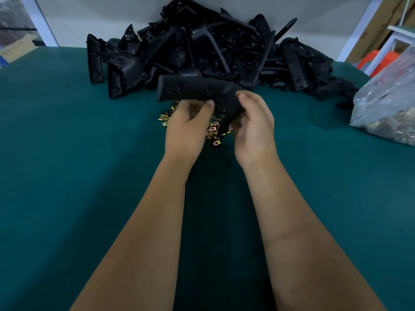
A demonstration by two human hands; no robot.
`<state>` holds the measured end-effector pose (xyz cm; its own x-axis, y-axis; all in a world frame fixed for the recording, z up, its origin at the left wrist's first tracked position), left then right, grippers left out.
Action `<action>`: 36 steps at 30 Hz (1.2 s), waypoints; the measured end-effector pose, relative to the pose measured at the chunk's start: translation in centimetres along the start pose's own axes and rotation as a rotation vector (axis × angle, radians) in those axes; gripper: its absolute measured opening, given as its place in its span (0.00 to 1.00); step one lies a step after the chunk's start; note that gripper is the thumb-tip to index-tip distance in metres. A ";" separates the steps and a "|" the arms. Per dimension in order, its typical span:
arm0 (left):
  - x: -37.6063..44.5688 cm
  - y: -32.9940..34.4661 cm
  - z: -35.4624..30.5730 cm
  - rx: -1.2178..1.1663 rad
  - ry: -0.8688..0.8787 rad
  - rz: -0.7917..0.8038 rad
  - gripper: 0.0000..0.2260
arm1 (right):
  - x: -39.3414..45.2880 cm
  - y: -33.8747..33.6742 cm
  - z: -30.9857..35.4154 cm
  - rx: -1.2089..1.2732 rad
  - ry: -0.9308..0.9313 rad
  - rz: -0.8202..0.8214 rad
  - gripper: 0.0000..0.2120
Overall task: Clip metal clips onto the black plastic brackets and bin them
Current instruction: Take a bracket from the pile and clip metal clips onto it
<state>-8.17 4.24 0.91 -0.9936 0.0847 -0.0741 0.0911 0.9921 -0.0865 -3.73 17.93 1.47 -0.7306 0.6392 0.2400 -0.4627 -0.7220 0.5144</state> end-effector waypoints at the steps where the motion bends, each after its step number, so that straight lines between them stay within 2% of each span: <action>1: 0.3 -0.1 0.2 -0.112 -0.053 0.019 0.11 | 0.1 -0.1 0.1 0.016 0.005 -0.002 0.08; 3: 0.7 0.4 0.8 -0.342 -0.170 0.145 0.10 | 0.1 0.1 0.2 0.009 0.001 0.043 0.08; 5: 0.9 1.0 1.0 -0.456 -0.211 0.231 0.08 | -0.2 0.9 0.2 -0.042 -0.006 0.144 0.09; 8: 1.3 0.7 1.6 -0.670 -0.282 0.170 0.08 | -0.6 2.2 -0.3 -0.054 0.015 0.263 0.09; 10: 1.6 0.3 2.2 -0.821 -0.355 0.142 0.13 | -0.7 2.3 -0.5 0.010 0.046 0.259 0.09; 14: 2.0 -0.4 2.6 -1.011 -0.380 0.156 0.10 | -0.8 1.8 -1.0 -0.032 0.111 0.238 0.09; 16: 1.9 -0.4 2.5 -1.035 -0.366 0.166 0.12 | -1.3 2.2 -1.2 -0.089 0.146 0.311 0.08; 19: 1.7 0.1 2.5 -0.960 -0.366 0.218 0.21 | -2.1 3.3 -1.6 -0.108 0.186 0.416 0.08; 21: 1.5 0.3 2.6 -0.924 -0.389 0.231 0.17 | -2.4 3.6 -1.7 -0.094 0.189 0.433 0.08; 24: 1.4 0.3 2.4 -0.889 -0.384 0.212 0.14 | -2.4 3.6 -1.7 -0.068 0.190 0.421 0.07; 29: 1.2 0.2 2.1 -0.906 -0.350 0.164 0.20 | -2.4 3.1 -2.3 -0.054 0.214 0.295 0.05; 32: 1.2 0.1 2.2 -0.934 -0.338 0.151 0.22 | -2.2 2.8 -1.9 -0.187 0.098 0.242 0.05; 36: 1.2 0.4 2.4 -0.937 -0.343 0.171 0.20 | -2.3 3.3 -1.3 -0.265 -0.018 0.242 0.11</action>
<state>-9.16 4.56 -1.59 -0.8859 0.3480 -0.3066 -0.0042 0.6551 0.7556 -4.20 13.74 1.52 -0.8270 0.4442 0.3447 -0.3932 -0.8951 0.2100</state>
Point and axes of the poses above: each hand's wrist, its own x-axis towards the middle knuckle, its own y-axis out of the palm, z = x × y, the point moved 7 cm from there along x, towards the middle knuckle, and after that the axes turned 12 degrees about -y, right-handed, at the moved point
